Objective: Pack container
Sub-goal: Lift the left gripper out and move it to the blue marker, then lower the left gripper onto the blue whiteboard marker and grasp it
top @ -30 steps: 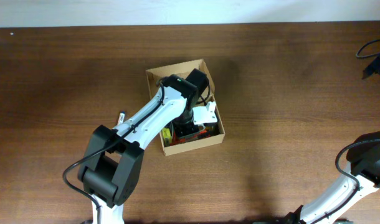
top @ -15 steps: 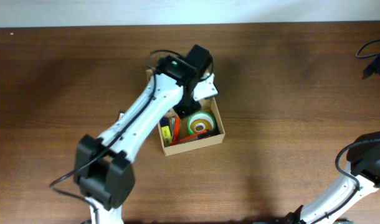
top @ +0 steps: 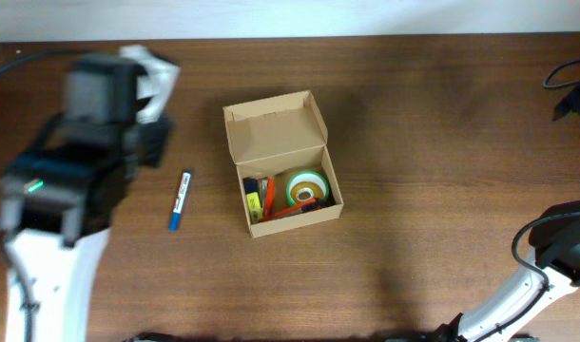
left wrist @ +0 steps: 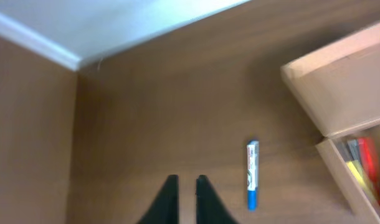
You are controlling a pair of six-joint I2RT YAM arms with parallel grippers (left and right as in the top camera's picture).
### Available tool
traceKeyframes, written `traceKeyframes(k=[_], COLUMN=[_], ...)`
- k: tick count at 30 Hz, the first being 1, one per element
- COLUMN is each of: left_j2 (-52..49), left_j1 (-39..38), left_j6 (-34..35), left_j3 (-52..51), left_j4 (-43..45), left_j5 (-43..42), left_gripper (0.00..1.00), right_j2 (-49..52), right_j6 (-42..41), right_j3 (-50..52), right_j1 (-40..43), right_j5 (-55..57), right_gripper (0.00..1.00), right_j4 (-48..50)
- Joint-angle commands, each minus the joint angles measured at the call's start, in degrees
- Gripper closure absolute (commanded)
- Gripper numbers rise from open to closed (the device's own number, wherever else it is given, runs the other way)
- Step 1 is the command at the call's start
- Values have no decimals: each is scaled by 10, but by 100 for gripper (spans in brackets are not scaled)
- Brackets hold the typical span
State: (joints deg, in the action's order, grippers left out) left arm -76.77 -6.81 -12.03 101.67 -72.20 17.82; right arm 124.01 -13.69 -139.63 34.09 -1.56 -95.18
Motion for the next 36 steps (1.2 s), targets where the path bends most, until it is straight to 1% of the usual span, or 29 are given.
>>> traceKeyframes(k=[1, 2, 3, 4, 6, 8, 11, 15, 18, 21, 23, 32, 36], left_j2=[-22, -24, -26, -27, -30, -36, -63, -137, -196, -245, -266, -289, -293], left_j1=[82, 107, 124, 137, 149, 144, 133, 132, 132, 132, 132, 131, 116], left_j6=[37, 28, 12, -3, -40, -65, -106, -121, -124, -126, -130, -130, -130], left_j3=[-95, -133, -168, -201, -264, -291, -295, -293, -283, -266, -258, -256, -256], left_j4=[3, 19, 38, 58, 102, 127, 142, 145, 146, 146, 145, 148, 146], left_j5=[-89, -125, -156, -182, -222, -230, -220, -215, -212, -208, -205, -205, -210], left_gripper=[79, 70, 58, 50, 43, 38, 37, 37, 40, 46, 47, 46, 47], right_j2=[-16, -16, -16, -16, -16, -16, -16, -16, -16, -16, -16, -16, -16], right_j6=[0, 0, 0, 0, 0, 0, 0, 0, 0, 0, 0, 0, 0], right_j3=[2, 2, 2, 2, 2, 2, 2, 2, 2, 2, 2, 2, 2], right_j1=[1, 1, 1, 1, 1, 1, 1, 1, 1, 1, 1, 1, 1], right_j5=[3, 3, 3, 3, 3, 3, 3, 3, 3, 3, 3, 3, 3], right_gripper=[1, 0, 1, 1, 1, 0, 1, 1, 1, 1, 1, 1, 1], right_j4=[0, 0, 0, 0, 0, 0, 0, 0, 0, 0, 0, 0, 0])
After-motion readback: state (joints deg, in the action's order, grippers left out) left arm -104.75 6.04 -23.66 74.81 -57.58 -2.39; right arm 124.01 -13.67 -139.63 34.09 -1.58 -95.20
